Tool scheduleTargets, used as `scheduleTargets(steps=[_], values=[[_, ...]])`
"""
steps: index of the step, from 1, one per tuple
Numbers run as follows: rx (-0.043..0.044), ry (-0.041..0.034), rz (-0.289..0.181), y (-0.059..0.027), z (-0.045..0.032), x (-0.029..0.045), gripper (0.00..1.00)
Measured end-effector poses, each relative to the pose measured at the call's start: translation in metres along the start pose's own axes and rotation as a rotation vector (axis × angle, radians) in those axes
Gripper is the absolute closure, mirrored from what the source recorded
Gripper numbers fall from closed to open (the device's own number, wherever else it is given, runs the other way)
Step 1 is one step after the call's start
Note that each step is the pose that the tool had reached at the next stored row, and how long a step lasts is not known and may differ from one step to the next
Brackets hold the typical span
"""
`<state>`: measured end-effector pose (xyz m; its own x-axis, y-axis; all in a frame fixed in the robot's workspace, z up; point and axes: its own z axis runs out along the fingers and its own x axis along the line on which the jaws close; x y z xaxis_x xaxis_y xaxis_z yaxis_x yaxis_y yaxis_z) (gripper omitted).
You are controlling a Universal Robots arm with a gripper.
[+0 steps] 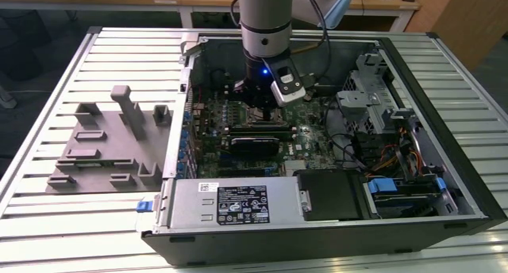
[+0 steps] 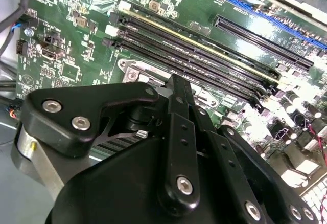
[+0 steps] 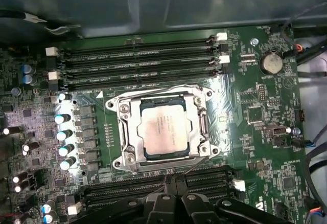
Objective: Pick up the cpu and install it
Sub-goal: 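Install the second cpu locking lever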
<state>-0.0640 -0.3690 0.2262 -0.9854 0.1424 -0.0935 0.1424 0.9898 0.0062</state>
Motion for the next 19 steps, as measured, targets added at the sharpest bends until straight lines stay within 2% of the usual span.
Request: scheduleTargets(steps=[6, 14, 19], values=[[-0.0003, 0.0014, -0.001, -0.0003, 0.0001, -0.0001, 0.89], [0.0021, 0.0302, -0.02, -0.0023, 0.0011, -0.0002, 0.89], [0.0028, 0.0514, -0.048, -0.0028, 0.0027, 0.0, 0.89]])
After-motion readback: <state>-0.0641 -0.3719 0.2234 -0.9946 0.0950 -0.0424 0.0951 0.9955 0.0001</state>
